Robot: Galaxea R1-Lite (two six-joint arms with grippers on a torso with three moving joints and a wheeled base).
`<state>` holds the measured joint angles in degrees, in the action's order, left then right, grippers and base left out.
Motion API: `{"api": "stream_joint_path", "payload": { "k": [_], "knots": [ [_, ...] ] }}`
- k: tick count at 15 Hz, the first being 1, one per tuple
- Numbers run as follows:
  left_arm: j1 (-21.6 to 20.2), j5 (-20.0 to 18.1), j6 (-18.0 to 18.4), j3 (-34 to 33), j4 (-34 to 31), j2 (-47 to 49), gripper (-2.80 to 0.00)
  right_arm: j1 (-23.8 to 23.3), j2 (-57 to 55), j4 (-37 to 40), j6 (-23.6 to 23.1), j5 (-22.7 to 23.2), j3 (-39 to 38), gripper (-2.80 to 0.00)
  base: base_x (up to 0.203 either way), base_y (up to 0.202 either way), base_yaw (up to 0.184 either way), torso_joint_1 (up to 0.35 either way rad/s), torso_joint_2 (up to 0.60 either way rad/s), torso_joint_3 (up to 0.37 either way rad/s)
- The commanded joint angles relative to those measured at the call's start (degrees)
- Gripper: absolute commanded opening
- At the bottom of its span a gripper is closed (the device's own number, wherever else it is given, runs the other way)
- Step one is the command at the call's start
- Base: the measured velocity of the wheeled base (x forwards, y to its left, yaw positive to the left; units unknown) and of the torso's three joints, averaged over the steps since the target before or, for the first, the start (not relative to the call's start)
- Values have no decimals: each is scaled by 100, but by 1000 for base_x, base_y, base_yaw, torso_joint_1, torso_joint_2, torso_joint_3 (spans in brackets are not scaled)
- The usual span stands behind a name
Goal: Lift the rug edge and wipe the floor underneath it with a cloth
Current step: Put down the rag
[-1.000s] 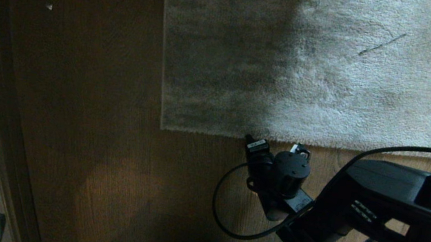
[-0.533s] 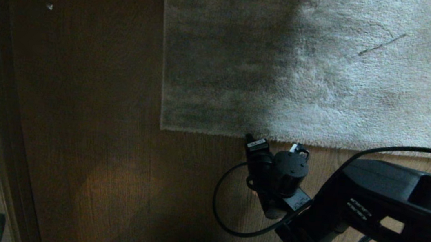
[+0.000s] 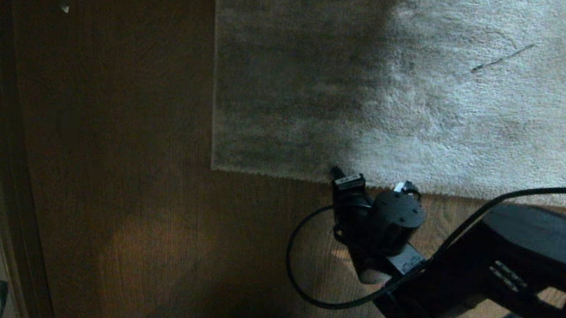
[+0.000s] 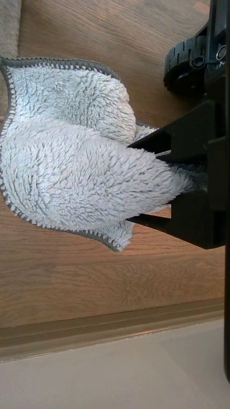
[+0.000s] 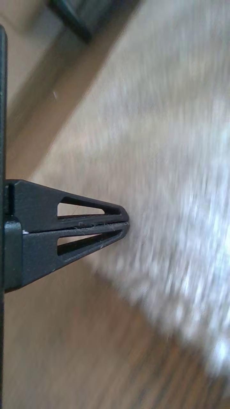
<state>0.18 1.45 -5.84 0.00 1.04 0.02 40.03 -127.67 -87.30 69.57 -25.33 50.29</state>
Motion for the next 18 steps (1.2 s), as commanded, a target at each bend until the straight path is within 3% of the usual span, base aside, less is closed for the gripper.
{"api": "stream_joint_path", "payload": {
  "k": [1,5,8,11,14,18],
  "knots": [
    [-1,4,-5,0,2,-2,-280,16,834,-266,34,11,-602,-280,0,0,0,0,0,0],
    [-1,4,-5,0,2,-2,-280,20,2228,-251,-418,242,-2436,-280,0,0,0,0,0,0],
    [-1,4,-5,5,2,-2,-280,9,3413,-222,-1144,505,-3963,-280,0,0,0,0,0,0],
    [-1,4,-5,0,2,-2,-280,-11,4809,152,-1855,702,-4749,-280,0,0,0,0,0,0],
    [-1,4,-5,7,2,-2,-280,-49,6567,1829,-2530,759,-4805,-280,0,0,0,0,0,0],
    [-1,4,-5,0,2,-2,-280,-74,8801,5157,-3091,765,-4461,-280,0,0,0,0,0,0]
  ]
}}
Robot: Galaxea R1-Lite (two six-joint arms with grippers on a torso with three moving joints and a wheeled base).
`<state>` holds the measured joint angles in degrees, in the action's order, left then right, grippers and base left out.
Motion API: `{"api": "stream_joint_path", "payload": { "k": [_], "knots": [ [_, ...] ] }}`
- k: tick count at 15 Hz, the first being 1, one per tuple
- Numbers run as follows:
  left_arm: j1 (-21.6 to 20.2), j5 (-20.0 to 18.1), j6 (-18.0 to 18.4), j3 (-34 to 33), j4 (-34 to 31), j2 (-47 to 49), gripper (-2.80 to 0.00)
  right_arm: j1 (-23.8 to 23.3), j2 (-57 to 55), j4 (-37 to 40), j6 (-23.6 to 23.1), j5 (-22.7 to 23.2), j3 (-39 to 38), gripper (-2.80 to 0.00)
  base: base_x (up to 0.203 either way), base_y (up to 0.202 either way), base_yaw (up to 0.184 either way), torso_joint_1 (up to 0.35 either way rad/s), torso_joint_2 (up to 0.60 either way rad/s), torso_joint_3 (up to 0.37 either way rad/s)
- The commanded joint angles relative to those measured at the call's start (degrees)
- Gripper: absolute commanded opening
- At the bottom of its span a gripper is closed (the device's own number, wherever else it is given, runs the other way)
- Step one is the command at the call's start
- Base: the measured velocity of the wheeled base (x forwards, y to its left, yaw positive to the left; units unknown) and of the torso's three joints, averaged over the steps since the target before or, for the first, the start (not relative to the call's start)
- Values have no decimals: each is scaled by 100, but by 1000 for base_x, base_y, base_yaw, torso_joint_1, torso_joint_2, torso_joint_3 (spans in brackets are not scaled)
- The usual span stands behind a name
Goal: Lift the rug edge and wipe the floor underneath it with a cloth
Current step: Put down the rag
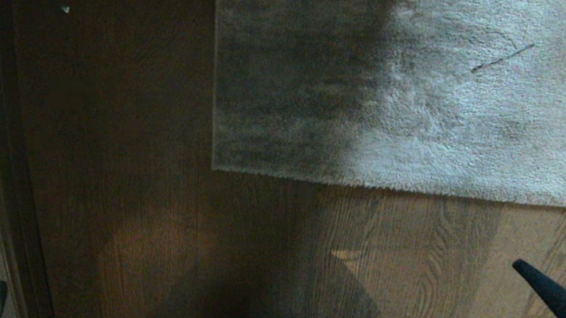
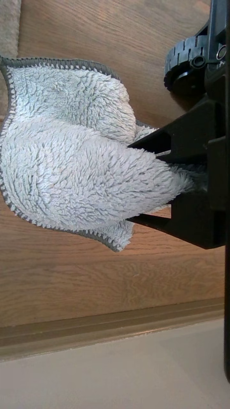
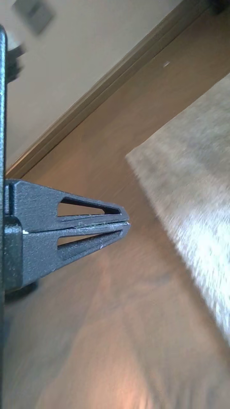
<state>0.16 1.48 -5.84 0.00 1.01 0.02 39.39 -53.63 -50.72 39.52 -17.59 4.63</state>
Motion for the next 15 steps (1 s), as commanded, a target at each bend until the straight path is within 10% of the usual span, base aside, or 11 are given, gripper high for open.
{"api": "stream_joint_path", "payload": {
  "k": [1,6,10,15],
  "knots": [
    [2,2,-5,0,4,-2,-280,-13,1923,2100,-240,-2,123,-280,0,0,0,0,0,0],
    [2,2,-5,0,4,-2,-280,-109,4110,5017,-1459,54,112,-280,0,0,0,0,0,0],
    [2,2,-5,0,4,-2,-280,-319,4903,5643,-2325,574,70,-280,0,0,0,0,0,0],
    [2,2,-5,0,4,-2,-280,-875,3294,5547,-2814,669,23,-280,0,0,0,0,0,0]
  ]
}}
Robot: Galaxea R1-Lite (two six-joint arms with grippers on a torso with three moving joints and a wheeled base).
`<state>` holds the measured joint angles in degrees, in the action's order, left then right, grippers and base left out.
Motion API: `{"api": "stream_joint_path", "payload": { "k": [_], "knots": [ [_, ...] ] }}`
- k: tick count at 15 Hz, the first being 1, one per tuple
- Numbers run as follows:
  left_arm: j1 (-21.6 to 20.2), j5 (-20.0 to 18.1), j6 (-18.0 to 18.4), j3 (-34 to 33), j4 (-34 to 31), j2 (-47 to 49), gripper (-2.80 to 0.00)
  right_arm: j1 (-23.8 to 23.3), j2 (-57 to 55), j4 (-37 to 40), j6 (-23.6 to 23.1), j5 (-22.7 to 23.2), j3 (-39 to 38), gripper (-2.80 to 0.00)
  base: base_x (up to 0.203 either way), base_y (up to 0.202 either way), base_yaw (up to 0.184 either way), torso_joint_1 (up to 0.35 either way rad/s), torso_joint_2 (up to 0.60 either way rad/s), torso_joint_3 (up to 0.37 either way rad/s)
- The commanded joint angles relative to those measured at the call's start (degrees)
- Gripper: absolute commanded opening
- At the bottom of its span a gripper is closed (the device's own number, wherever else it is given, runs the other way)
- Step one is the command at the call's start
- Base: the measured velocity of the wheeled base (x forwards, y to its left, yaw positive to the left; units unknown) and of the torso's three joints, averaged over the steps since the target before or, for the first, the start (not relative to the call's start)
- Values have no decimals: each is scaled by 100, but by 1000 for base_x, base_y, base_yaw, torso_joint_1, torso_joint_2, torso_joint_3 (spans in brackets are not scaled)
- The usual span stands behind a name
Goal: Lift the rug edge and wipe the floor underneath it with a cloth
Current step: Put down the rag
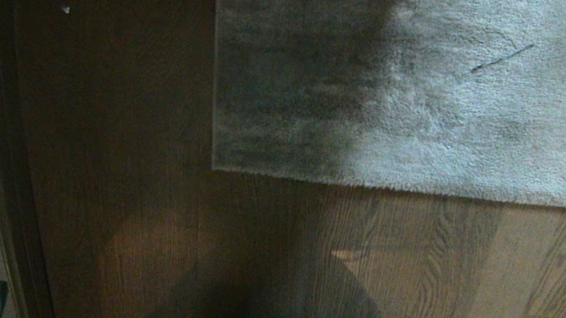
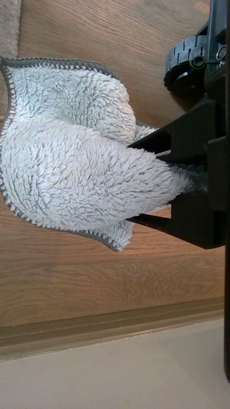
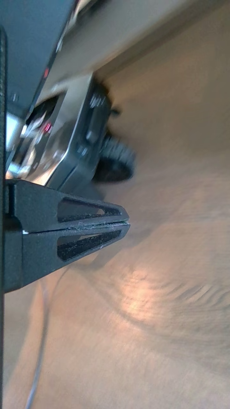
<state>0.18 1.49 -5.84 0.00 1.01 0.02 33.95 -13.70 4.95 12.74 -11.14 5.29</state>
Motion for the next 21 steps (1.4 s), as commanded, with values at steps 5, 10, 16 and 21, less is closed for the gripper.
{"api": "stream_joint_path", "payload": {
  "k": [5,10,16,21],
  "knots": [
    [-1,1,-5,0,4,-2,-280,-2498,-913,-114,-1341,990,-313,-280,0,0,0,0,0,0],
    [-1,1,-5,0,4,-2,-280,-3284,132,-65,-1465,1078,-374,-280,0,0,0,0,0,0],
    [1,1,-5,6,4,-2,-280,-3367,1370,-369,-1472,1090,-476,-280,0,0,0,0,0,0],
    [-1,1,-5,0,4,-2,-280,-3367,1370,-542,-1459,1097,-529,-280,0,0,0,0,0,0]
  ]
}}
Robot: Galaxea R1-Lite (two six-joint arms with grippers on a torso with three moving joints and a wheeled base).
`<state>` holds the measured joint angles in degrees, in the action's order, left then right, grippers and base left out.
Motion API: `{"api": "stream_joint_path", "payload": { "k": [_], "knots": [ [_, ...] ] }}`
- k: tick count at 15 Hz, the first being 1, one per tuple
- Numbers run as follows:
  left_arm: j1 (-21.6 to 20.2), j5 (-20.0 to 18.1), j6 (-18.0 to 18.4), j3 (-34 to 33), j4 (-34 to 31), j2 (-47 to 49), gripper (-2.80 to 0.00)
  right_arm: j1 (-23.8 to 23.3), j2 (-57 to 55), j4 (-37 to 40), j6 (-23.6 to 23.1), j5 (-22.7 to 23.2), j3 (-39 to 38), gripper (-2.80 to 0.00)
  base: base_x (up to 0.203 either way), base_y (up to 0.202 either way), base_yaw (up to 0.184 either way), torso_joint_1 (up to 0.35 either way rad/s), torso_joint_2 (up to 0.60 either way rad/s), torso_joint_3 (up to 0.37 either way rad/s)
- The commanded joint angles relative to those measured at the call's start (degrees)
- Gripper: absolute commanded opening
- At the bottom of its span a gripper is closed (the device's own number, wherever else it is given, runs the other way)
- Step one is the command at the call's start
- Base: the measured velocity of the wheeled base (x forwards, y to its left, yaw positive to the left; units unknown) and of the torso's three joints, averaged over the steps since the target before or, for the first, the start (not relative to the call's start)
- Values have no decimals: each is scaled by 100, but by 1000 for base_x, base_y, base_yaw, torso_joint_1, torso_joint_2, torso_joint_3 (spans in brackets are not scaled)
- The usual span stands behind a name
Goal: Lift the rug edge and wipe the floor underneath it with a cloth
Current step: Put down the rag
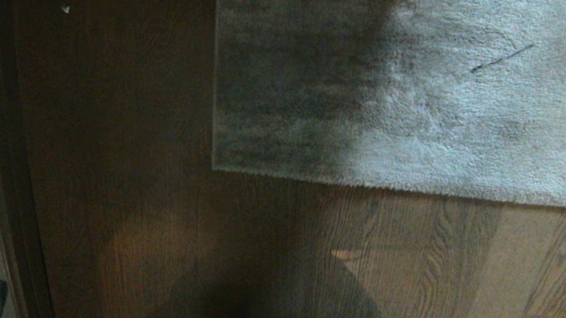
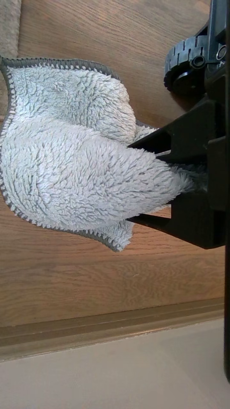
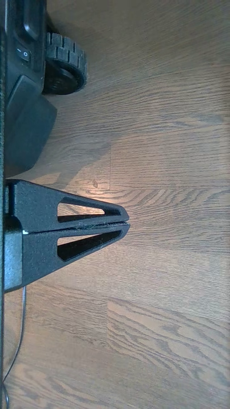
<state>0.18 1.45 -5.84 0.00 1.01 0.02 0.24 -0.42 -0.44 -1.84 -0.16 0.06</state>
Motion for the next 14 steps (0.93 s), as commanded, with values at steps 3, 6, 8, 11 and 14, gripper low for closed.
{"api": "stream_joint_path", "payload": {
  "k": [3,6,8,11,14],
  "knots": [
    [-1,4,-5,0,4,-2,-280,2,42,-5,0,-2,-6,-280,0,0,0,0,0,0],
    [0,4,-5,0,4,-2,-280,2,42,-9,0,-2,-6,-280,0,0,0,0,0,0],
    [-1,4,-5,0,4,-2,-280,-7,42,-8,7,-2,-6,-280,0,0,0,0,0,0],
    [-1,4,-5,0,4,-2,-280,-7,42,-9,5,-2,-6,-280,0,0,0,0,0,0],
    [-1,4,-5,0,4,-2,-280,-7,42,-3,0,-2,-6,-280,0,0,0,0,0,0]
  ]
}}
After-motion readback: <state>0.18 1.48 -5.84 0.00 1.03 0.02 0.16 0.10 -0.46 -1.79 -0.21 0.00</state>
